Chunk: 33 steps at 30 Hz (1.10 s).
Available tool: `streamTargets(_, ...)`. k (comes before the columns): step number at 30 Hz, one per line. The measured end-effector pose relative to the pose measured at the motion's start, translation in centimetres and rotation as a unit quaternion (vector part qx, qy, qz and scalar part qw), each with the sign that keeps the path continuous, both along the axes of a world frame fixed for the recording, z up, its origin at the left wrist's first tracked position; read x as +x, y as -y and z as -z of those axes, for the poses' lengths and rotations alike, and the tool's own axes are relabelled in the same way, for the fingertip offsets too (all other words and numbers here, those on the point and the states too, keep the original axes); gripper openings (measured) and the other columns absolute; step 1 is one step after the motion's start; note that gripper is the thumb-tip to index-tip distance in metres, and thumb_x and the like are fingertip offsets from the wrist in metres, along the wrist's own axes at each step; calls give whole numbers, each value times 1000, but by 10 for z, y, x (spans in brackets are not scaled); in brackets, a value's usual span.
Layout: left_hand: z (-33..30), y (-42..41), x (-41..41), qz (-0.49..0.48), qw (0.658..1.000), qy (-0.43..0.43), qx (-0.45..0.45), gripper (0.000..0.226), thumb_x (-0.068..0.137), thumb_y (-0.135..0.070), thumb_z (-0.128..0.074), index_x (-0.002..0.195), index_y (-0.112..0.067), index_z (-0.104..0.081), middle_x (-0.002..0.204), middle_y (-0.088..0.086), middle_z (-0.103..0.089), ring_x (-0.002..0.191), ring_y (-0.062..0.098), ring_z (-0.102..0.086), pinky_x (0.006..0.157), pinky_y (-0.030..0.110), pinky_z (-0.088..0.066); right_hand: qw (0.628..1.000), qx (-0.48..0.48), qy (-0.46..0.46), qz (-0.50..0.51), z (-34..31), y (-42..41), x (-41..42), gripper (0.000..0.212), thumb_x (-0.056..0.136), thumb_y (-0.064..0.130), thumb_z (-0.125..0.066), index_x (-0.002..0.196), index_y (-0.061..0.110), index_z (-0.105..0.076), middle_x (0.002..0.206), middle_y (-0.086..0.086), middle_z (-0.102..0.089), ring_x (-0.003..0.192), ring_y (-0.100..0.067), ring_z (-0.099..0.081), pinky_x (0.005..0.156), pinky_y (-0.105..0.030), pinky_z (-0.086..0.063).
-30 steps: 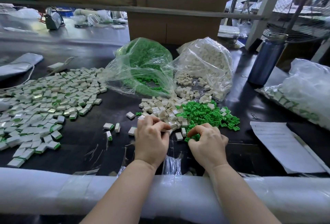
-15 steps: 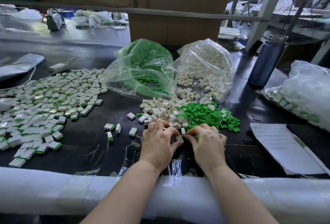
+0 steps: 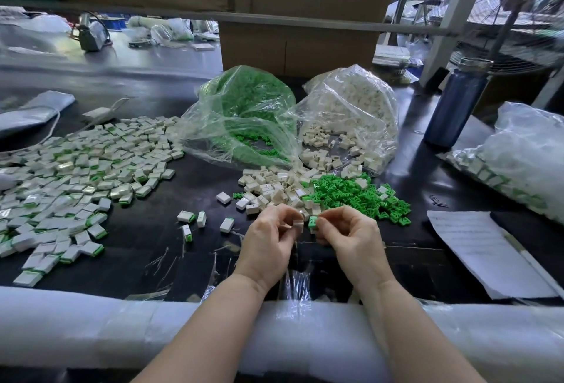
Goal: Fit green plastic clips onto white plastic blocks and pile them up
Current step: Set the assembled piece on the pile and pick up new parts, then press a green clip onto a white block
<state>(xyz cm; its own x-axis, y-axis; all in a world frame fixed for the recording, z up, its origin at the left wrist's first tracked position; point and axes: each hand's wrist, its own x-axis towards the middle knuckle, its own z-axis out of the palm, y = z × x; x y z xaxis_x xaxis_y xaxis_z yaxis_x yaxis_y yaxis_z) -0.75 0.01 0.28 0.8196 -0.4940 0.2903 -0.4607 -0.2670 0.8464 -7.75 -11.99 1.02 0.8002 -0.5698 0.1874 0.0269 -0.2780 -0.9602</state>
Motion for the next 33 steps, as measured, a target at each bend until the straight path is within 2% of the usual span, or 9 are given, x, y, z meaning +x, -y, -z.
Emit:
streamTargets(4,-1,0,0,14,998,-46,-28,27,84,3,-60,83,-24,-59,88,5,-66,81,20,-66,82,38,-55,999,-33,-6,-8,1,0,0,14,77,3,-73,73,15,-67,65,3,-67,61,-2,-62,61,-15,-52)
streamTargets(7,-2,-1,1,6,995,-89,-51,29,85,3,-59,82,-26,-58,81,4,-67,82,21,-67,84,39,-55,995,-98,-17,17,4,1,1,13,77,4,-73,74,14,-67,67,7,-66,62,0,-59,63,-12,-48)
streamTargets(12,-1,-1,4,-25,989,-121,-80,21,87,0,-59,85,-21,-59,81,7,-65,82,25,-64,83,41,-54,976,-209,-47,29,8,-2,0,9,77,7,-72,75,15,-68,72,5,-66,68,-14,-60,71,-31,-51)
streamTargets(14,-1,-1,4,-23,989,-123,-80,19,87,-1,-59,86,-20,-60,81,5,-65,81,23,-63,83,40,-54,962,-261,-67,37,9,-3,-1,8,76,14,-74,75,18,-67,75,7,-65,70,-12,-56,73,-32,-49)
streamTargets(17,0,-1,4,-20,989,-125,-78,20,87,-2,-59,84,-21,-60,80,3,-64,81,23,-62,84,42,-53,939,-316,-130,22,9,-5,-2,13,74,30,-74,82,22,-67,84,9,-64,84,-11,-56,82,-27,-43)
streamTargets(21,0,0,4,-14,987,-139,-82,23,87,-2,-59,84,-24,-59,84,9,-64,85,30,-63,84,45,-53,925,-347,-153,12,9,-5,0,18,84,36,-65,93,21,-69,94,5,-66,94,-14,-57,85,-24,-40)
streamTargets(26,2,1,4,3,985,-153,-85,18,86,-3,-62,87,-21,-60,88,10,-67,84,29,-66,83,45,-54,946,-302,-118,13,9,-3,1,17,91,25,-58,88,10,-65,84,0,-62,83,-18,-54,72,-24,-37)
streamTargets(29,3,1,5,4,984,-159,-83,18,85,-4,-64,83,-21,-61,84,9,-68,85,30,-66,84,46,-54,967,-238,-83,29,8,-3,0,14,93,21,-55,79,18,-55,68,9,-56,65,-12,-52,58,-18,-33)
streamTargets(33,4,1,5,17,987,-146,-71,21,85,-5,-64,80,-26,-62,82,5,-67,84,26,-66,84,44,-54,994,-98,-49,23,6,-2,0,19,94,15,-52,77,21,-54,65,2,-65,57,-7,-59,56,-23,-51)
